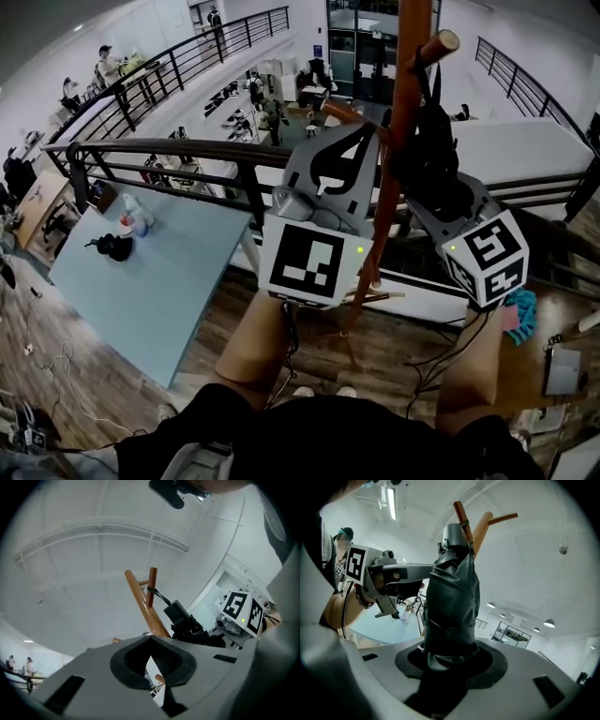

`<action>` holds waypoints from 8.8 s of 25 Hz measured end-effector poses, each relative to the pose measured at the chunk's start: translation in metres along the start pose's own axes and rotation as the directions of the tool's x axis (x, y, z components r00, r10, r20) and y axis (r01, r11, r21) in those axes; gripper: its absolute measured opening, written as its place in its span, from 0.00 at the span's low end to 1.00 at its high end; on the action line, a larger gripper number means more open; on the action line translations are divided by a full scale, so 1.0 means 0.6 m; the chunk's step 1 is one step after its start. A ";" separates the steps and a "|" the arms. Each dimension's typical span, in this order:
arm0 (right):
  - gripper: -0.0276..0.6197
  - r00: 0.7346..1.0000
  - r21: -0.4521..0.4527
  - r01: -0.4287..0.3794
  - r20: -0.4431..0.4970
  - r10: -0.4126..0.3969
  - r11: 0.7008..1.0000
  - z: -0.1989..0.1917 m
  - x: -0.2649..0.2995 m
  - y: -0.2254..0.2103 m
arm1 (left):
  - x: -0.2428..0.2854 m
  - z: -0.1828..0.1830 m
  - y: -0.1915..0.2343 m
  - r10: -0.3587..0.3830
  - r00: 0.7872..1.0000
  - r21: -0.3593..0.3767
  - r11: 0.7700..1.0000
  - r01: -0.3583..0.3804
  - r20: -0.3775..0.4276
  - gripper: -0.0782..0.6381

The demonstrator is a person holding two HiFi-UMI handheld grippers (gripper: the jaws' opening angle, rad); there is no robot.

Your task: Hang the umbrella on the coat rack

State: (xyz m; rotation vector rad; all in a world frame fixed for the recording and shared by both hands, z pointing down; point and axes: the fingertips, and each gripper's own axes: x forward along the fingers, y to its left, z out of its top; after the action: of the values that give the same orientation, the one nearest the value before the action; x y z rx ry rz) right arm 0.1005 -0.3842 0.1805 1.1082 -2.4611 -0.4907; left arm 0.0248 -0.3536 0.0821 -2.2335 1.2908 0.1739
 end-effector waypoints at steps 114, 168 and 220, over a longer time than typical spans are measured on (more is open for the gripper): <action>0.60 0.976 0.223 0.176 0.087 -0.199 0.959 0.012 -0.050 0.187 | -0.178 -0.098 -0.023 -0.180 0.978 -0.077 0.982 0.173 -0.103 0.13; 0.09 0.872 0.091 0.329 0.353 -0.339 0.940 0.045 -0.376 0.369 | -0.405 0.034 -0.282 -0.277 0.958 -0.082 0.959 0.271 -0.076 0.13; 0.09 0.870 0.046 0.291 0.402 -0.284 0.956 0.077 -0.493 0.486 | -0.533 0.146 -0.357 -0.220 0.975 0.009 0.975 0.220 -0.005 0.13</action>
State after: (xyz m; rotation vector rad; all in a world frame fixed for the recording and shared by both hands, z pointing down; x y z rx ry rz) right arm 0.0751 0.0314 0.2145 1.5075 -2.6330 -0.9119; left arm 0.0472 0.0184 0.2115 -2.3498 1.0336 0.0800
